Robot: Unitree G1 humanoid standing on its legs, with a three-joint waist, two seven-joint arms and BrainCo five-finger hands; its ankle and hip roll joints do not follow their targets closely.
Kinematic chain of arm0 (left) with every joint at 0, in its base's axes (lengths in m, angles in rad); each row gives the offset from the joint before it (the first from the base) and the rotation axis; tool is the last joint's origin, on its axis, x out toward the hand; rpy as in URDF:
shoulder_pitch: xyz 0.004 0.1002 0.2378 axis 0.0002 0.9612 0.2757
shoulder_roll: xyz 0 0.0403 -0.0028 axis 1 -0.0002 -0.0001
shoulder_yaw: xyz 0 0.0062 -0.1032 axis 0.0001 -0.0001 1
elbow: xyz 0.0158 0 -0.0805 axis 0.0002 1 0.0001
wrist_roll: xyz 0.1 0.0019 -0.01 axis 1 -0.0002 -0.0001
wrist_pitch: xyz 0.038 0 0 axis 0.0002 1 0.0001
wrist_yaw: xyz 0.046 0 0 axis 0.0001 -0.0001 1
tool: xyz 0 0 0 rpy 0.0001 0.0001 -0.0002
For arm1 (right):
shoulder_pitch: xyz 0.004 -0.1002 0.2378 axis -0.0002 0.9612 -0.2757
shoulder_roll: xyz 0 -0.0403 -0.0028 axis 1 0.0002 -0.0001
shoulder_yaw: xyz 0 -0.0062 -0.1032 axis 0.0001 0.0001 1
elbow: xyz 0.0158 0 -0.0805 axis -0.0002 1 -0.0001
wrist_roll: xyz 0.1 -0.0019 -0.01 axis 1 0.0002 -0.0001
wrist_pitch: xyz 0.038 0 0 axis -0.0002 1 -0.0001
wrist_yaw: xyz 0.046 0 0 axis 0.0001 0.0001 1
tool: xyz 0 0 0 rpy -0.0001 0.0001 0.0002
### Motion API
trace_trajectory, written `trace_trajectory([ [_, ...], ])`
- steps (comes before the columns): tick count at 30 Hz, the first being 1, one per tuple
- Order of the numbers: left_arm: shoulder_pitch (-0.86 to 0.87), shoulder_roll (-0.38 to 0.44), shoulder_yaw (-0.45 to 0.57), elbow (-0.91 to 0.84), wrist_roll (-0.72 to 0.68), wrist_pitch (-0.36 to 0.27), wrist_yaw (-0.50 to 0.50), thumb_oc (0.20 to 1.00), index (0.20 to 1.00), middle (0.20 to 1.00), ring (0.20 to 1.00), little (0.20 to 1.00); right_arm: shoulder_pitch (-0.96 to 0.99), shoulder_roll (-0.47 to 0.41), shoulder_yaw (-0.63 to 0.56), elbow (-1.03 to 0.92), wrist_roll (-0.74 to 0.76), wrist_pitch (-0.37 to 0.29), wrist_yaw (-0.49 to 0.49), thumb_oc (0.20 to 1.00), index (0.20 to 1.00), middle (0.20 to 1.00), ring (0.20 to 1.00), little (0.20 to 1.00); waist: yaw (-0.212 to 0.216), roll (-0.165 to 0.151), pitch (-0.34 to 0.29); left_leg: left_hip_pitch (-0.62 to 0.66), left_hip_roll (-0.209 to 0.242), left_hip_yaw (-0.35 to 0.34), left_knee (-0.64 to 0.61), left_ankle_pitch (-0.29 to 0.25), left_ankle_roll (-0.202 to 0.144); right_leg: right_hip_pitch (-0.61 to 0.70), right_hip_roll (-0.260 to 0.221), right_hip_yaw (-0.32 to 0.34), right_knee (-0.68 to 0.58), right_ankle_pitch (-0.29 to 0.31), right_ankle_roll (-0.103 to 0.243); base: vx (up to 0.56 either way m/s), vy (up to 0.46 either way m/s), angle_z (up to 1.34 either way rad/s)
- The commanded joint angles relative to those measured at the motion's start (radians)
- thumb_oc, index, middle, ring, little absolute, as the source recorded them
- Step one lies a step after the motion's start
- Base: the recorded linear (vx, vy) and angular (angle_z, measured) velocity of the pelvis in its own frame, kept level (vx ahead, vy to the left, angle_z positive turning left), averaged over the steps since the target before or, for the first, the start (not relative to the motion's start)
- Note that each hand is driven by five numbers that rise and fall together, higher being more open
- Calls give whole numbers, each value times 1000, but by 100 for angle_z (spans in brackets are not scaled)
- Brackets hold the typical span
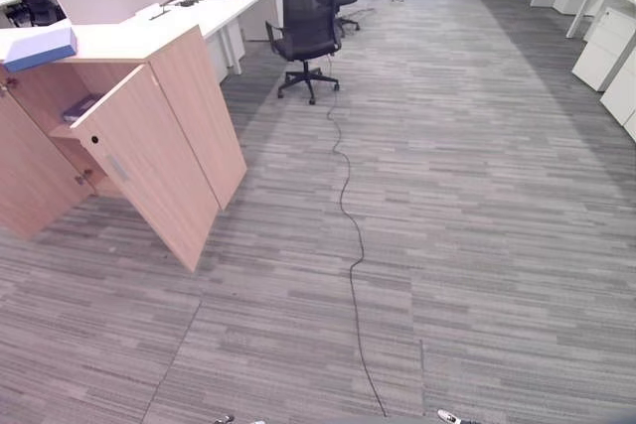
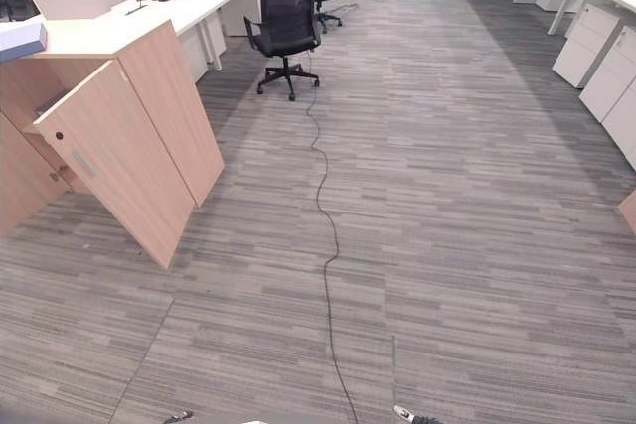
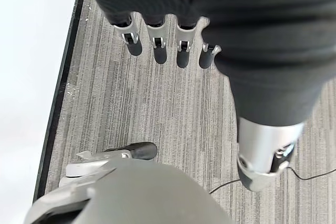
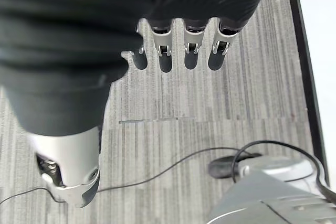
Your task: Put the empty folder in the office cabinet
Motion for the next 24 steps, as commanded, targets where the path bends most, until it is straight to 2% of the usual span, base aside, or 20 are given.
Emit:
trace_trajectory([
  [1,-52,-21,-3,54,36,-14,14,1000,1000,1000,1000,1000,-41,-23,4,60,-11,4,-12,1000,1000,1000,1000,1000,19,-16,-1,5,-3,-113,1,-73,-7,-34,-21,5,24,-8,62,0,0,0],
  [7,-53,-14,6,47,19,-17,22,1000,1000,1000,1000,1000,-42,-15,12,56,-23,4,-13,1000,1000,1000,1000,1000,24,-20,8,5,6,-120,1,-71,-13,-42,-19,-7,40,-14,58,-22,-33,4],
  [8,-64,-7,14,35,-10,-24,26,1000,1000,1000,1000,1000,-51,-14,17,48,-27,1,-18,1000,1000,1000,1000,1000,32,-29,43,-39,7,-113,55,-66,-27,-60,-25,-24,62,-17,55,-107,-56,17],
  [9,-64,-7,14,35,-10,-24,26,1000,1000,1000,1000,1000,-52,-14,17,48,-27,1,-18,1000,1000,1000,1000,1000,31,-30,42,-43,6,-114,60,-69,-27,-63,-26,-25,63,-17,55,-196,-64,27],
  [10,-74,-4,13,28,-30,-29,29,1000,1000,1000,1000,1000,-60,-14,17,44,-28,0,-24,1000,1000,1000,1000,1000,31,-37,66,-102,3,-101,137,-80,-41,-78,-33,-42,77,-19,53,-239,-73,40],
  [11,-90,-2,17,5,-68,-35,32,1000,1000,1000,1000,1000,-76,-17,25,36,-29,0,-34,1000,1000,1000,1000,1000,40,-44,106,-206,10,-52,268,-93,-64,-95,-42,-70,90,-17,45,-238,-73,48],
  [12,-90,-2,17,5,-68,-35,32,1000,1000,1000,1000,1000,-76,-17,25,36,-29,0,-34,1000,1000,1000,1000,1000,40,-44,106,-207,10,-52,269,-94,-64,-95,-42,-71,90,-17,45,-181,-111,53],
  [13,-92,-7,32,10,-87,-40,47,1000,1000,1000,1000,1000,-86,-21,28,31,-36,-4,-43,1000,1000,1000,1000,1000,47,-48,120,-264,17,-20,354,-114,-61,-95,-42,-100,88,-20,40,-28,-76,43],
  [15,-88,-11,41,13,-100,-41,49,1000,1000,1000,1000,1000,-85,-21,28,31,-38,-4,-46,1000,1000,1000,1000,1000,46,-49,121,-280,22,-6,383,-120,-57,-92,-44,-111,87,-23,38,-8,-52,49],
  [16,-82,-16,61,20,-131,-45,58,1000,1000,1000,1000,1000,-81,-24,25,30,-43,-7,-52,1000,1000,1000,1000,1000,46,-54,124,-308,37,19,411,-117,-55,-84,-51,-139,86,-30,36,10,-15,47],
  [18,-72,-21,85,27,-156,-45,66,1000,1000,1000,1000,1000,-78,-24,21,31,-43,-4,-58,1000,1000,1000,1000,1000,48,-54,121,-318,78,74,383,-94,-50,-79,-58,-173,88,-39,35,73,4,76],
  [19,-55,-17,114,44,-159,-47,78,1000,1000,1000,1000,1000,-66,-23,13,35,-48,2,-62,1000,1000,1000,1000,1000,57,-58,112,-336,141,132,287,-11,-67,-62,-70,-222,85,-52,39,116,24,102],
  [20,-54,-17,114,43,-159,-47,78,1000,1000,1000,1000,1000,-65,-23,13,35,-48,2,-62,1000,1000,1000,1000,1000,59,-59,116,-329,140,134,283,-10,-67,-57,-72,-221,85,-53,39,168,39,82],
  [22,-44,-17,118,43,-155,-49,87,1000,1000,1000,1000,1000,-53,-21,9,39,-54,4,-65,1000,1000,1000,1000,1000,61,-57,122,-324,184,195,199,18,-91,-35,-84,-253,85,-78,47,106,33,56],
  [23,-44,-17,118,43,-155,-49,87,1000,1000,1000,1000,1000,-53,-21,9,39,-54,4,-65,1000,1000,1000,1000,1000,61,-57,122,-324,184,195,198,19,-91,-35,-84,-253,85,-78,47,86,91,79],
  [24,-40,-20,122,42,-152,-47,92,1000,1000,1000,1000,1000,-44,-22,-1,41,-53,4,-69,1000,1000,1000,1000,1000,57,-46,124,-329,224,272,140,51,-106,-27,-94,-291,82,-86,53,91,100,56],
])
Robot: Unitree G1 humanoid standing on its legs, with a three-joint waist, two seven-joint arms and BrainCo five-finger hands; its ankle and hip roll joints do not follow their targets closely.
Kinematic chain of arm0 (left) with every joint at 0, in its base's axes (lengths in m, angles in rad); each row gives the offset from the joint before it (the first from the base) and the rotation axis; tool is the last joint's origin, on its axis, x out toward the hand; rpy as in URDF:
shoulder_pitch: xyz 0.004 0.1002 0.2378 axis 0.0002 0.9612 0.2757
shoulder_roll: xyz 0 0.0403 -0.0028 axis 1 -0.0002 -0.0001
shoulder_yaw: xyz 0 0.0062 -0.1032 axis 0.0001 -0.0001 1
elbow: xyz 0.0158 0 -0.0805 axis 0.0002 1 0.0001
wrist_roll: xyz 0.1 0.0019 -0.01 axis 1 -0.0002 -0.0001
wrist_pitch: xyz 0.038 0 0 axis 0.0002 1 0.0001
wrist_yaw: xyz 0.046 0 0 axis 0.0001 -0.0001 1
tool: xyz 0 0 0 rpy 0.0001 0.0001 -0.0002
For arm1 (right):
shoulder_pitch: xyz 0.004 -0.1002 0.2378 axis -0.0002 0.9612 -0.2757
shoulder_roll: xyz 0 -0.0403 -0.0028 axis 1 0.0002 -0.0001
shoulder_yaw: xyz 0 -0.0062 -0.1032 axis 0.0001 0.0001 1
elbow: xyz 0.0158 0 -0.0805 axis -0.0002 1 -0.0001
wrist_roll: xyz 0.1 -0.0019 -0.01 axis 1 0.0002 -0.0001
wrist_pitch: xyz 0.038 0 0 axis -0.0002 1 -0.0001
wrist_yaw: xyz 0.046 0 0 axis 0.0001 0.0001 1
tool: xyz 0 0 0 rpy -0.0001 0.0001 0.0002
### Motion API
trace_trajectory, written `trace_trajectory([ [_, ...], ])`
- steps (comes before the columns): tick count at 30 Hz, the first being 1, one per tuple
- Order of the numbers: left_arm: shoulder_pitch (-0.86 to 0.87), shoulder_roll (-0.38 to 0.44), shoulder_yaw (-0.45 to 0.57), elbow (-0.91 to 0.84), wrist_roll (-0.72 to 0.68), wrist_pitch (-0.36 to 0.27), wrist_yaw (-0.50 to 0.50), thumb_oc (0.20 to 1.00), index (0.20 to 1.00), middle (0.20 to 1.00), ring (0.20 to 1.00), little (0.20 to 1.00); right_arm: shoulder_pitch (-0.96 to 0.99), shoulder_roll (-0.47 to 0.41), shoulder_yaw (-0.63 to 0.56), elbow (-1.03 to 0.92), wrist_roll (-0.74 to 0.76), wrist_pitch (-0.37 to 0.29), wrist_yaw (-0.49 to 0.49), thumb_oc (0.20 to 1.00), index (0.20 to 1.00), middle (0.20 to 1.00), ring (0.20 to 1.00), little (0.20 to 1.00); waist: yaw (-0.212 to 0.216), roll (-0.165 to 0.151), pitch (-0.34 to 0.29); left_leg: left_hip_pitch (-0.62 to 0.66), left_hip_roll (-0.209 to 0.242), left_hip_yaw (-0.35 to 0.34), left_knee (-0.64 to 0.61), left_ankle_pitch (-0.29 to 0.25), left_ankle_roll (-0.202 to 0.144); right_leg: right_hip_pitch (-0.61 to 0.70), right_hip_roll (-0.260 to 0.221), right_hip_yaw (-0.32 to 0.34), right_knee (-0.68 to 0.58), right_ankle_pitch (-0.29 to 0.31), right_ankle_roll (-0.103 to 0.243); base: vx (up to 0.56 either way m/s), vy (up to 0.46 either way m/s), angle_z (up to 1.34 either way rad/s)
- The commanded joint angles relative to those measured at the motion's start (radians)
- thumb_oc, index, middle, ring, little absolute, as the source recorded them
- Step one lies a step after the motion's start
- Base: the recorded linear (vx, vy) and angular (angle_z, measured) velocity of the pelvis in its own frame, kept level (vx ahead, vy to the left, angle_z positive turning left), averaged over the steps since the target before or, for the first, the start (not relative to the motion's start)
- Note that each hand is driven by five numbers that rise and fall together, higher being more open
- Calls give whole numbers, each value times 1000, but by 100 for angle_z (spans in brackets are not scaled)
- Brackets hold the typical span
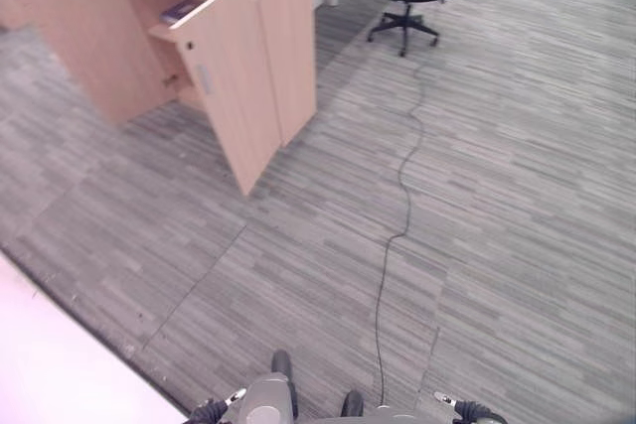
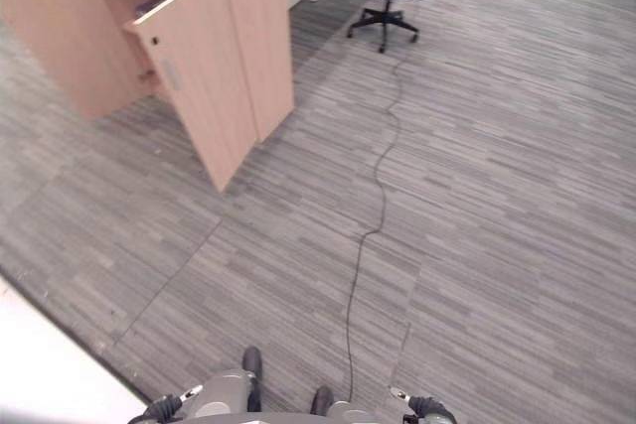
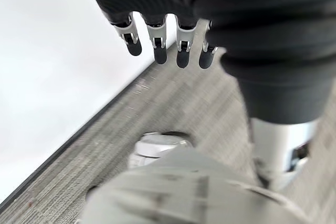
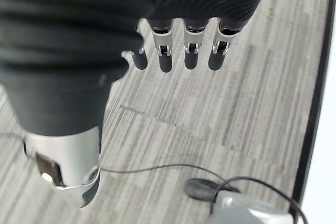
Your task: Put the empty folder in the office cabinet
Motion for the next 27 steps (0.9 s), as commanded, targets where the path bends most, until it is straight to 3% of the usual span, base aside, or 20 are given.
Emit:
trace_trajectory([
  [1,22,-26,-25,-4,8,-25,14,1000,1000,1000,1000,1000,22,-22,-29,42,-24,-7,-20,1000,1000,1000,1000,1000,0,29,-46,23,39,94,-76,65,12,1,-33,28,74,-91,118,147,136,52],
  [4,47,-31,-3,5,12,-22,17,1000,1000,1000,1000,1000,44,-15,-43,54,-26,-5,-17,1000,1000,1000,1000,1000,-1,53,-81,67,38,106,-138,112,-4,33,-35,7,50,-98,125,201,149,45],
  [8,56,-29,17,9,2,-25,25,1000,1000,1000,1000,1000,50,-5,-40,58,-38,2,-14,1000,1000,1000,1000,1000,13,49,-102,85,8,90,-147,106,5,59,-65,8,41,-102,139,184,146,6],
  [11,54,-28,8,3,9,-27,27,1000,1000,1000,1000,1000,45,2,-32,51,-55,15,-3,1000,1000,1000,1000,1000,29,38,-122,113,-56,69,-141,64,40,72,-139,4,77,-101,179,249,258,16],
  [13,51,-27,5,0,13,-27,26,1000,1000,1000,1000,1000,43,2,-32,48,-59,17,1,1000,1000,1000,1000,1000,31,38,-126,125,-74,65,-143,51,52,69,-163,4,100,-102,189,192,253,13],
  [14,42,-23,-10,-7,29,-28,21,1000,1000,1000,1000,1000,41,3,-31,40,-67,20,11,1000,1000,1000,1000,1000,37,35,-136,155,-119,50,-153,21,80,52,-223,2,180,-86,209,272,399,6],
  [16,36,-18,-15,-11,35,-28,19,1000,1000,1000,1000,1000,38,3,-31,39,-69,22,14,1000,1000,1000,1000,1000,37,35,-135,172,-141,42,-157,5,94,28,-257,6,245,-61,212,180,329,18],
  [17,24,-13,-31,-23,45,-28,17,1000,1000,1000,1000,1000,38,-1,-34,32,-69,28,17,1000,1000,1000,1000,1000,31,33,-128,206,-200,8,-160,-29,135,-24,-335,21,407,63,221,115,262,35],
  [18,24,-13,-31,-23,45,-28,17,1000,1000,1000,1000,1000,38,-1,-34,32,-69,28,17,1000,1000,1000,1000,1000,31,32,-128,206,-201,8,-160,-29,135,-25,-336,22,408,63,221,211,487,31],
  [19,14,-9,-41,-34,47,-27,20,1000,1000,1000,1000,1000,33,-5,-32,22,-65,30,12,1000,1000,1000,1000,1000,21,38,-111,233,-243,-30,-160,-48,172,-68,-387,54,552,187,207,120,309,42],
  [20,5,-4,-51,-39,52,-29,21,1000,1000,1000,1000,1000,33,-7,-29,14,-63,25,10,1000,1000,1000,1000,1000,13,41,-98,240,-257,-49,-158,-57,185,-100,-392,80,618,231,209,157,356,79],
  [23,-1,-5,-64,-36,54,-32,17,1000,1000,1000,1000,1000,27,-4,-22,11,-48,13,9,1000,1000,1000,1000,1000,-21,72,-77,281,-234,-113,-166,-59,184,-224,-299,157,669,99,153,107,69,117],
  [24,-1,-6,-64,-36,54,-33,17,1000,1000,1000,1000,1000,26,-4,-21,12,-47,12,9,1000,1000,1000,1000,1000,-22,72,-76,282,-233,-114,-167,-59,182,-224,-299,156,671,96,151,58,-2,81],
  [25,-12,-4,-74,-40,56,-36,15,1000,1000,1000,1000,1000,18,-5,-21,8,-30,5,7,1000,1000,1000,1000,1000,-49,87,-52,286,-221,-168,-150,-41,181,-287,-207,195,607,62,123,61,-30,85],
  [26,-13,-5,-84,-37,62,-37,15,1000,1000,1000,1000,1000,15,-4,-20,6,-18,1,6,1000,1000,1000,1000,1000,-69,88,-44,300,-222,-204,-148,-45,177,-314,-147,235,566,33,116,59,-22,63],
  [27,-13,-6,-84,-37,62,-37,15,1000,1000,1000,1000,1000,15,-4,-20,6,-17,1,7,1000,1000,1000,1000,1000,-69,89,-46,297,-220,-204,-148,-45,177,-315,-145,233,562,36,115,107,-44,79],
])
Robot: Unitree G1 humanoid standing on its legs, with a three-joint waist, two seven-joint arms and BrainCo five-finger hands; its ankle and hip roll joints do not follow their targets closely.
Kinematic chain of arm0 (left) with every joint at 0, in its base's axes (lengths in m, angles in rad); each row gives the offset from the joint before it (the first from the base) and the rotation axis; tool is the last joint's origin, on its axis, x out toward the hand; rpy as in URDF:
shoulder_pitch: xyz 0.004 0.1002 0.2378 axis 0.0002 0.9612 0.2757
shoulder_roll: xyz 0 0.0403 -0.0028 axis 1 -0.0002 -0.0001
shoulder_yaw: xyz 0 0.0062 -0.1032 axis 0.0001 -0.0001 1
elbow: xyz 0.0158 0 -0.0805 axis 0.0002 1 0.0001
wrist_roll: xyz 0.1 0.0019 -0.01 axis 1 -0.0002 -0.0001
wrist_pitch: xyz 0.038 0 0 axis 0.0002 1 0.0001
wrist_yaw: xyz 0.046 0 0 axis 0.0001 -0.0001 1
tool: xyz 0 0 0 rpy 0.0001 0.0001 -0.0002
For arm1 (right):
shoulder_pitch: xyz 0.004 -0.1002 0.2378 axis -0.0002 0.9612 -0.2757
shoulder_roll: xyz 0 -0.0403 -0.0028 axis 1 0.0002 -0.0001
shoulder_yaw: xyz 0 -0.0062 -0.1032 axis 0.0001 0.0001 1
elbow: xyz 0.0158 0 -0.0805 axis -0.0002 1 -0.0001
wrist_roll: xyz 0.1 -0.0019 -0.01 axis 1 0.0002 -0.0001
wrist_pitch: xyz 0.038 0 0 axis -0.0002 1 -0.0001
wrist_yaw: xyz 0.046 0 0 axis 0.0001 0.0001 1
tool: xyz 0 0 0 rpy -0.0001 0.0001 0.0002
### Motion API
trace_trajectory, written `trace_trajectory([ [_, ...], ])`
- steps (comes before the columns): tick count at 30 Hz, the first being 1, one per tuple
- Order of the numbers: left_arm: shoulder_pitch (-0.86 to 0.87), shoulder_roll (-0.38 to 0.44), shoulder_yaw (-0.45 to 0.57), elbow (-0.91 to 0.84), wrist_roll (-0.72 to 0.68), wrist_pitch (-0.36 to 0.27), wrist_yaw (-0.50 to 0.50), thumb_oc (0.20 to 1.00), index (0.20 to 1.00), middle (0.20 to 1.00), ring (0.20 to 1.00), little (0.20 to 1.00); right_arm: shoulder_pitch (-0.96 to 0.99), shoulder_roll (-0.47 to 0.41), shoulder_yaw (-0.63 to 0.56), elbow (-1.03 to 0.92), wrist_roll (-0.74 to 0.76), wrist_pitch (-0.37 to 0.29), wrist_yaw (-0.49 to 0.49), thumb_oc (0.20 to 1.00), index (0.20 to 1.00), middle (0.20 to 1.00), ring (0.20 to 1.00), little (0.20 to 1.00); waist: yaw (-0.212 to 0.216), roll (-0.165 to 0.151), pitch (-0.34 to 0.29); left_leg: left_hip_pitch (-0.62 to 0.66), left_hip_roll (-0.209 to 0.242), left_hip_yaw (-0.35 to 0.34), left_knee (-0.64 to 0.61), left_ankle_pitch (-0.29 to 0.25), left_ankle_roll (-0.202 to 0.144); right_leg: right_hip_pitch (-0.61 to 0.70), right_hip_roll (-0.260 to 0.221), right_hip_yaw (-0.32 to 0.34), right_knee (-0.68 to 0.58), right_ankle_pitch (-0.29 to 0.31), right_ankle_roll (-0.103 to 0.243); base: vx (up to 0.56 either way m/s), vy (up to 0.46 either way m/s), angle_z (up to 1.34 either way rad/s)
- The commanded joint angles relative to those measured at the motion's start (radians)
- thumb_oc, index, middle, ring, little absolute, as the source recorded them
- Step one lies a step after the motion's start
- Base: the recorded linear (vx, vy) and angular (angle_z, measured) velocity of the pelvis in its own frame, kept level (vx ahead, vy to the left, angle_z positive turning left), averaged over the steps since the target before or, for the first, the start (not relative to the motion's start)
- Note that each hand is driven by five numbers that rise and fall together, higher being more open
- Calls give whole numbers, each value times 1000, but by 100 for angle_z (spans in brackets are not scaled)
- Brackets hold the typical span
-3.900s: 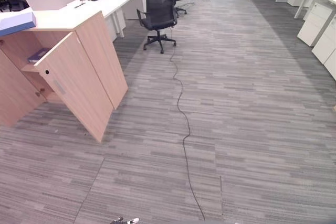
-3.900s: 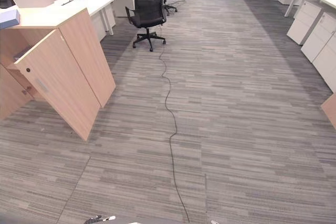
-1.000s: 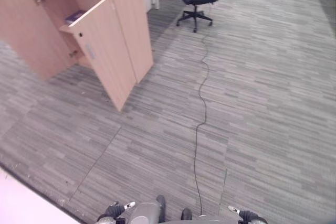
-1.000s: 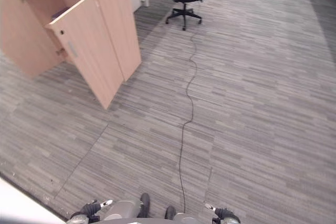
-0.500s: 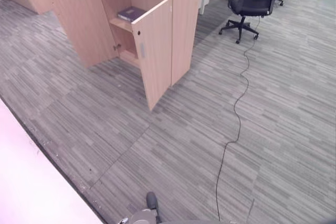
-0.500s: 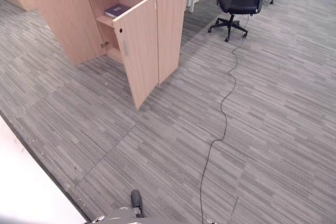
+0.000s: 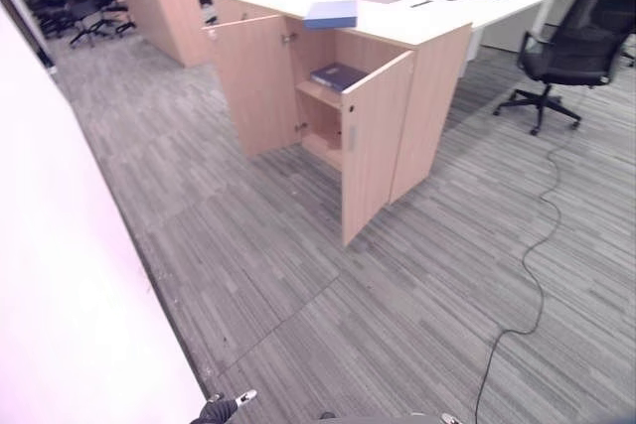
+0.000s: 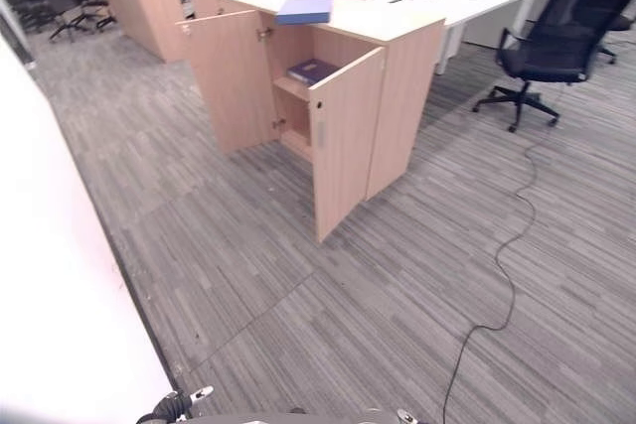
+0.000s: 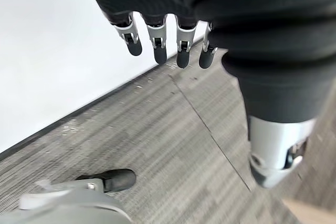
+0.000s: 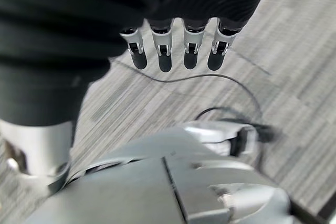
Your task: Put the empty folder in the office cabinet
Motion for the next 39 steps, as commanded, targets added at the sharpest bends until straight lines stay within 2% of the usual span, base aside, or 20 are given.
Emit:
trace_trajectory([
  [1,-31,-9,8,9,34,-18,0,1000,1000,1000,1000,1000,-23,-9,-23,-12,42,-15,-5,1000,1000,1000,1000,1000,-39,11,60,34,23,-97,24,-91,-68,-33,156,33,-220,167,-47,154,-80,107],
  [2,-39,-10,-6,13,53,-18,-3,1000,1000,1000,1000,1000,-22,-9,-27,-9,65,-22,-6,1000,1000,1000,1000,1000,-55,-11,62,49,0,-147,24,-101,-74,-37,223,90,-335,185,-30,155,-80,111],
  [3,-39,-10,-6,13,53,-18,-3,1000,1000,1000,1000,1000,-22,-9,-27,-9,65,-22,-6,1000,1000,1000,1000,1000,-55,-11,61,48,0,-147,24,-101,-74,-37,223,90,-335,185,-30,152,-75,109],
  [4,-41,-12,-12,18,59,-18,-5,1000,1000,1000,1000,1000,-22,-9,-29,-8,72,-23,-7,1000,1000,1000,1000,1000,-63,-19,58,55,-12,-171,22,-103,-75,-62,252,119,-377,209,-21,109,-38,95],
  [8,-36,-16,-3,33,61,-16,-9,1000,1000,1000,1000,1000,-5,-6,-45,1,92,-23,-11,1000,1000,1000,1000,1000,-83,-51,55,110,-46,-262,17,-126,-84,-78,310,180,-513,293,10,195,-67,85],
  [10,-30,-16,6,41,61,-14,-10,1000,1000,1000,1000,1000,3,-6,-49,5,93,-22,-10,1000,1000,1000,1000,1000,-84,-59,52,126,-47,-278,20,-136,-86,-72,313,188,-525,310,11,201,-95,63],
  [13,-24,-15,9,47,68,-10,-9,1000,1000,1000,1000,1000,11,-5,-48,10,90,-21,-8,1000,1000,1000,1000,1000,-81,-65,47,142,-42,-289,21,-146,-89,-65,314,189,-518,308,7,149,-77,41],
  [16,-16,-16,9,53,84,-7,-3,1000,1000,1000,1000,1000,22,-4,-43,21,80,-18,-5,1000,1000,1000,1000,1000,-76,-65,18,168,-21,-287,-3,-166,-95,-34,314,186,-525,281,-12,238,-134,-2],
  [21,-21,-16,4,45,83,-6,-1,1000,1000,1000,1000,1000,31,-12,-46,19,84,-21,6,1000,1000,1000,1000,1000,-89,-56,-3,180,34,-298,30,-217,-127,-14,337,178,-509,219,-37,241,-164,6],
  [25,-36,-13,0,35,73,-10,1,1000,1000,1000,1000,1000,40,-18,-60,21,93,-27,8,1000,1000,1000,1000,1000,-99,-61,-7,142,78,-262,161,-235,-170,32,336,159,-509,177,-56,215,-181,25],
  [27,-39,-12,-2,25,65,-12,2,1000,1000,1000,1000,1000,41,-19,-61,24,96,-30,8,1000,1000,1000,1000,1000,-96,-68,1,86,86,-215,299,-198,-193,68,329,155,-516,166,-63,143,-150,30],
  [28,-42,-9,-4,14,55,-13,6,1000,1000,1000,1000,1000,35,-21,-58,23,97,-35,4,1000,1000,1000,1000,1000,-92,-75,15,15,84,-192,426,-147,-202,80,324,156,-515,166,-71,55,-133,28],
  [30,-48,-5,3,2,25,-13,0,1000,1000,1000,1000,1000,19,-29,-51,15,96,-35,2,1000,1000,1000,1000,1000,-76,-91,47,-99,81,-139,637,-65,-190,102,321,163,-509,166,-89,-2,-128,22],
  [31,-48,-5,3,2,25,-13,0,1000,1000,1000,1000,1000,19,-29,-51,15,96,-35,2,1000,1000,1000,1000,1000,-76,-89,46,-104,82,-139,643,-68,-190,99,323,163,-508,166,-89,46,-166,10],
  [32,-45,-1,3,3,33,-12,-5,1000,1000,1000,1000,1000,14,-38,-49,18,89,-30,4,1000,1000,1000,1000,1000,-68,-102,54,-176,119,-52,732,-61,-157,117,316,174,-508,156,-104,104,-151,1],
  [33,-42,2,4,2,40,-12,-7,1000,1000,1000,1000,1000,12,-47,-47,19,84,-27,2,1000,1000,1000,1000,1000,-59,-110,56,-223,127,-20,738,-82,-138,129,305,181,-510,151,-109,108,-149,5],
  [34,-41,2,4,2,40,-12,-7,1000,1000,1000,1000,1000,12,-47,-47,19,84,-27,2,1000,1000,1000,1000,1000,-57,-107,56,-224,130,-19,742,-86,-138,129,307,182,-509,150,-109,135,-64,-2],
  [35,-36,8,11,5,39,-14,-4,1000,1000,1000,1000,1000,12,-54,-47,20,77,-25,1,1000,1000,1000,1000,1000,-47,-113,57,-286,135,3,692,-113,-129,145,291,188,-508,141,-109,142,-29,-6],
  [37,-33,15,24,10,34,-14,1,1000,1000,1000,1000,1000,15,-62,-52,30,68,-21,-1,1000,1000,1000,1000,1000,-39,-109,59,-295,160,10,547,-97,-146,156,285,185,-505,122,-105,183,-5,-5],
  [39,-25,18,33,15,28,-15,4,1000,1000,1000,1000,1000,20,-70,-57,35,62,-21,-1,1000,1000,1000,1000,1000,-31,-95,61,-279,164,-1,371,-58,-165,182,287,185,-508,98,-99,188,35,4],
])
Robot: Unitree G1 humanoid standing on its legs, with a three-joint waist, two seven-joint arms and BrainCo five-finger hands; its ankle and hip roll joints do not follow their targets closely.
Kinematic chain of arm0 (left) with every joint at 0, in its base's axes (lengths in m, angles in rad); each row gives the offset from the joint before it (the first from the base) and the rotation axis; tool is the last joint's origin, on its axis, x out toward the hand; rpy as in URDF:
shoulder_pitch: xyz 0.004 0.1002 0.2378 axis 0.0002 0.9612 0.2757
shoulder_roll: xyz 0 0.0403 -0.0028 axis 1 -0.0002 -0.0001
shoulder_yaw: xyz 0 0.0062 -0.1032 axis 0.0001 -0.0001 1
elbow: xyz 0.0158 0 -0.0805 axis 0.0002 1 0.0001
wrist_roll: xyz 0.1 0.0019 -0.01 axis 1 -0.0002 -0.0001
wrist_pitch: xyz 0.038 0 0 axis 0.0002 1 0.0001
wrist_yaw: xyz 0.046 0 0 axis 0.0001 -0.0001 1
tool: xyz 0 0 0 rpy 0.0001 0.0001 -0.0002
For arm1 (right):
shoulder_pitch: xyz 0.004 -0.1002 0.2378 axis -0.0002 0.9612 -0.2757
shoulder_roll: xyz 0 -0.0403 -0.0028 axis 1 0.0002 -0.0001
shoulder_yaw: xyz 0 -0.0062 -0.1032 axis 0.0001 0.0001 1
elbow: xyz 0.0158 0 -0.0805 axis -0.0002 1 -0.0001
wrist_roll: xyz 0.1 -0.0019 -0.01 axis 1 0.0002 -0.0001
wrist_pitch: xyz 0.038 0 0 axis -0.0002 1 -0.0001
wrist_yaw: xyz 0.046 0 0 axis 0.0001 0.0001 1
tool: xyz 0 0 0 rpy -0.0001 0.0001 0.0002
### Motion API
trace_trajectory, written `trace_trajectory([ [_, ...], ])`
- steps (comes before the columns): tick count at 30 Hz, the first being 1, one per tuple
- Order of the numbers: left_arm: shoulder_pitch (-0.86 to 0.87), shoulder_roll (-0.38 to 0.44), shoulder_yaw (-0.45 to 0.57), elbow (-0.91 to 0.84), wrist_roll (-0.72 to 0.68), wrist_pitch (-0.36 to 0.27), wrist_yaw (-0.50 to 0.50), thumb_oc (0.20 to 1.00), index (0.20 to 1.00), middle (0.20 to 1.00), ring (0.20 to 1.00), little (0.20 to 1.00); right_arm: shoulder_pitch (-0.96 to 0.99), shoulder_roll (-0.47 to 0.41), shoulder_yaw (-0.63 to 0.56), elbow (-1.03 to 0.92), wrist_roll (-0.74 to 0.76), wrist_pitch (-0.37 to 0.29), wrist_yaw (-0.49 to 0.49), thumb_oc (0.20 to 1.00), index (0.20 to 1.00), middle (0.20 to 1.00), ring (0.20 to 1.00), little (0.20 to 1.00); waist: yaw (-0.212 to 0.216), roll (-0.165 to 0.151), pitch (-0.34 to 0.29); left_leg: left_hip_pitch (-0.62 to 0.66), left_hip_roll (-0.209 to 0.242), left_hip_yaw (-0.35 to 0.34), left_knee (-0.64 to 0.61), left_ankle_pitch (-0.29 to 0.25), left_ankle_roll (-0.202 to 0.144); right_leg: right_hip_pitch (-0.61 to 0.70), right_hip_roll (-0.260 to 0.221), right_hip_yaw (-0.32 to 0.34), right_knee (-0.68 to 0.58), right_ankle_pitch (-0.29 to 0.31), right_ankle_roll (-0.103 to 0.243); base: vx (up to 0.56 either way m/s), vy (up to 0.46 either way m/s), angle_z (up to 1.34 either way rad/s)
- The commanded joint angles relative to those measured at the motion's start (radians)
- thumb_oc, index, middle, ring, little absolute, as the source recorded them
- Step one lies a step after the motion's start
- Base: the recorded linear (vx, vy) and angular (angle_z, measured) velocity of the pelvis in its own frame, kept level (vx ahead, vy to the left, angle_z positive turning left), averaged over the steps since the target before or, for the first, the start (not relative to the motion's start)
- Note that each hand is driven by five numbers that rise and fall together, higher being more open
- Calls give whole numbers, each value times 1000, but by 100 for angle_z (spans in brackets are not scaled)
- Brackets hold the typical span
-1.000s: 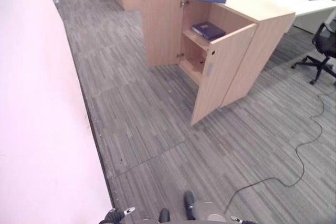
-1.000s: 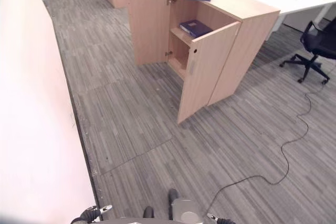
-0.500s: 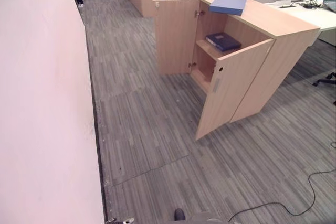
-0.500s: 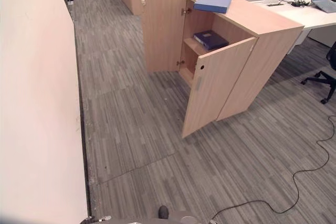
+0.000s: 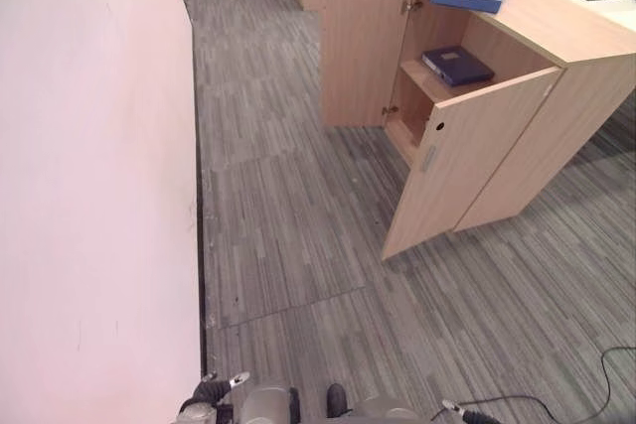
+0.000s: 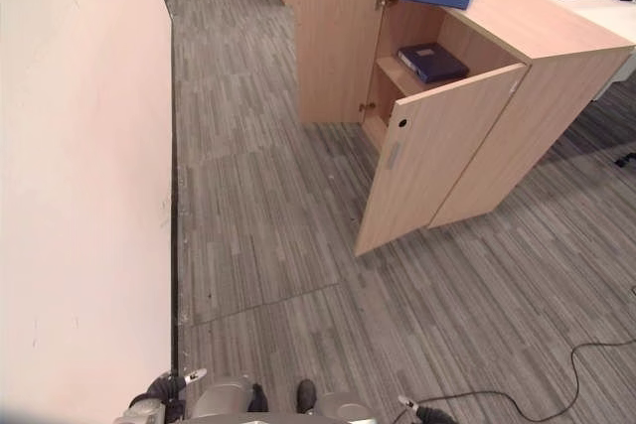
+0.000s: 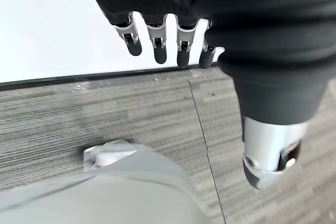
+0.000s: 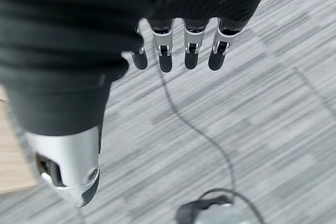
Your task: Put the empty folder in the office cabinet
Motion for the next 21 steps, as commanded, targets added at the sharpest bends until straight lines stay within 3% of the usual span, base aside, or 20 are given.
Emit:
trace_trajectory([
  [1,49,-12,-18,-18,-12,-9,11,1000,1000,1000,1000,1000,35,-55,-3,18,-18,-10,-12,1000,1000,1000,1000,1000,13,25,-10,20,18,-18,-169,131,15,48,-23,112,87,-89,144,204,51,6],
  [2,53,-13,-16,-14,-10,-8,10,1000,1000,1000,1000,1000,39,-57,-5,18,-22,-10,-13,1000,1000,1000,1000,1000,15,35,-11,34,30,-24,-244,163,7,62,-20,111,87,-99,145,149,38,4],
  [5,62,-19,-11,-9,-15,-10,13,1000,1000,1000,1000,1000,46,-60,-9,17,-29,-9,-17,1000,1000,1000,1000,1000,17,45,-12,20,42,-19,-347,194,-6,91,-26,108,82,-120,150,227,50,0],
  [6,73,-33,-3,0,-18,-10,11,1000,1000,1000,1000,1000,57,-58,-16,23,-41,-7,-17,1000,1000,1000,1000,1000,25,59,-17,15,54,0,-445,215,-14,135,-30,116,74,-142,155,317,75,10],
  [11,94,-45,8,16,-15,-7,6,1000,1000,1000,1000,1000,70,-52,-16,27,-61,-5,-8,1000,1000,1000,1000,1000,33,80,-41,34,63,18,-468,223,-20,180,-40,125,55,-160,166,238,90,-2],
  [14,106,-45,16,25,-7,-2,1,1000,1000,1000,1000,1000,78,-39,-9,29,-77,-3,2,1000,1000,1000,1000,1000,43,86,-80,66,56,11,-460,264,-30,213,-77,125,32,-175,185,294,171,-45],
  [18,102,-39,17,26,-7,-2,1,1000,1000,1000,1000,1000,73,-32,-8,19,-78,1,8,1000,1000,1000,1000,1000,50,73,-91,45,34,29,-394,231,-11,224,-127,125,36,-167,214,188,168,-5],
  [20,100,-36,11,25,1,0,1,1000,1000,1000,1000,1000,69,-32,-10,16,-76,3,11,1000,1000,1000,1000,1000,50,63,-98,12,10,44,-307,185,7,220,-168,123,50,-131,237,237,270,14],
  [21,97,-32,7,22,6,-2,0,1000,1000,1000,1000,1000,65,-31,-11,13,-77,4,13,1000,1000,1000,1000,1000,52,54,-104,-10,-14,55,-243,137,25,212,-207,128,74,-95,256,194,237,8],
])
